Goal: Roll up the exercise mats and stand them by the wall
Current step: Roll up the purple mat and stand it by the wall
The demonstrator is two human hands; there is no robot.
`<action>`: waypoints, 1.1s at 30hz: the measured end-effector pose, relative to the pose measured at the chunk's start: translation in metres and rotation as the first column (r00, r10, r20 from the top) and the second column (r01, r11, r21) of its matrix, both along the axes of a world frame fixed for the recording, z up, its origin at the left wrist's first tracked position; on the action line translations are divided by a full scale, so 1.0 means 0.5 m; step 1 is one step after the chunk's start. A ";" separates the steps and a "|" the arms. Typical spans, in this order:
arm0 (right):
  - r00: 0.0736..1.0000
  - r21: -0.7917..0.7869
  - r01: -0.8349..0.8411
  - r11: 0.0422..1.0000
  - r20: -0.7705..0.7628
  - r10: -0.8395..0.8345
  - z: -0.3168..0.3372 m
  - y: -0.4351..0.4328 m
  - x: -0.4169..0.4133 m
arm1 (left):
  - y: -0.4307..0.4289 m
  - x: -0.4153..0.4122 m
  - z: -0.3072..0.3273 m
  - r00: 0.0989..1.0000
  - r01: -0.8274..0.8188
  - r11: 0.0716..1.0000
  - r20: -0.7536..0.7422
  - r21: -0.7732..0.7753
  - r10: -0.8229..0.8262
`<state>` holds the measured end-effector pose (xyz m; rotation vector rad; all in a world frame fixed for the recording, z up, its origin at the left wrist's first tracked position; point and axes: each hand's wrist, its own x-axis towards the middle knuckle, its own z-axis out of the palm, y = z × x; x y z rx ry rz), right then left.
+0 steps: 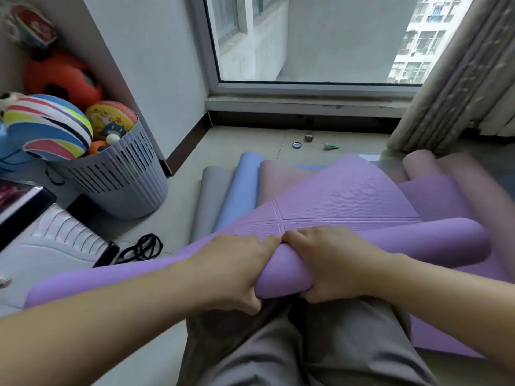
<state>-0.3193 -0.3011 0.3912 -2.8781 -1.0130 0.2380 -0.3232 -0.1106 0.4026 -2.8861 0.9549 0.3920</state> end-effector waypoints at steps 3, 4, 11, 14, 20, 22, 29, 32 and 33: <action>0.996 -0.044 0.001 0.999 -0.090 -0.005 0.005 0.006 0.024 | 0.014 0.031 0.006 0.977 -0.057 0.998 -0.207 -0.030 0.050; 0.992 -0.065 0.014 0.998 -0.124 -0.022 0.006 0.002 0.031 | 0.015 0.045 0.010 0.958 -0.072 0.997 -0.278 -0.014 0.065; 0.991 -0.094 0.055 0.994 -0.116 -0.066 -0.001 -0.013 0.061 | 0.000 0.078 0.022 0.956 -0.105 0.990 -0.265 0.090 0.125; 0.956 -0.122 0.080 0.989 -0.272 -0.111 0.011 -0.007 0.090 | -0.027 0.023 -0.015 0.989 -0.060 0.988 0.140 0.144 0.040; 0.981 -0.091 0.086 0.992 0.182 -0.068 -0.037 -0.022 0.033 | -0.009 0.059 -0.020 0.996 -0.077 0.996 0.040 -0.044 0.079; 0.946 0.003 0.075 0.997 0.317 -0.072 -0.068 -0.021 0.017 | 0.001 0.075 -0.015 0.994 -0.085 0.994 -0.076 -0.074 0.080; 0.980 -0.039 0.144 0.989 0.141 -0.137 -0.016 -0.015 0.055 | -0.027 0.022 -0.028 0.954 -0.101 0.983 0.295 0.156 0.051; 0.987 -0.047 0.129 0.991 0.107 -0.123 0.038 -0.017 0.056 | -0.018 0.039 0.005 0.940 -0.061 0.996 0.338 0.071 0.034; 0.986 -0.048 0.119 0.992 0.120 -0.112 0.061 -0.019 0.055 | -0.016 0.038 0.019 0.933 -0.047 0.998 0.359 0.034 0.031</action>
